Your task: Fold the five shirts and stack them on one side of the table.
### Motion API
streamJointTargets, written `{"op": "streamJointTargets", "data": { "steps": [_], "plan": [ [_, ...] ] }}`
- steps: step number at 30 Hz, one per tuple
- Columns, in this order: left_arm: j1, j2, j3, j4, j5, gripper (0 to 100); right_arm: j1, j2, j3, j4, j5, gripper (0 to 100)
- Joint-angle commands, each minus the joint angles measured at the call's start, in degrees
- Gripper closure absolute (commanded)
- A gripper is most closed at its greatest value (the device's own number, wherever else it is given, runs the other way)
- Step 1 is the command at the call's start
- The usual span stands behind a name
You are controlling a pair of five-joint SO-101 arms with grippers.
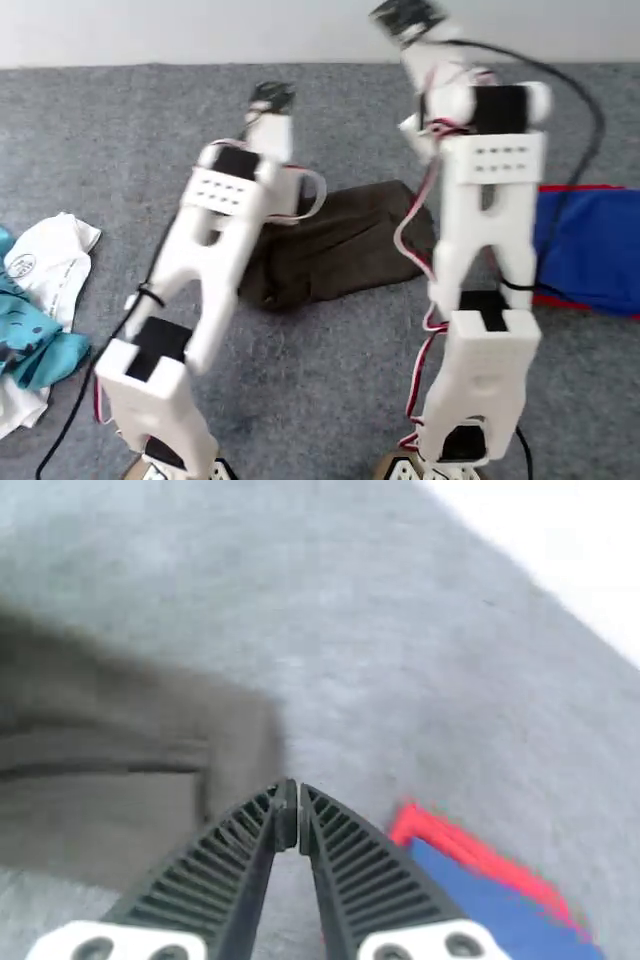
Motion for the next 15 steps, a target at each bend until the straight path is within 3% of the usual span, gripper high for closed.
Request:
{"op": "streamJointTargets", "data": {
  "steps": [1, 9, 15],
  "plan": [
    [6.4, 1.5, -9.0, -5.9, 1.6, 99, 5.8, -4.5, -4.6, 2.1, -3.4, 99.1],
    [16.0, 17.2, -29.7, -10.1, 4.1, 99, 13.6, -7.2, -4.7, 2.2, -3.8, 99.1],
    [17.9, 29.6, -46.3, -4.8, 8.4, 99, 15.2, -7.0, -4.7, 2.2, -3.5, 99.1]
  ]
}}
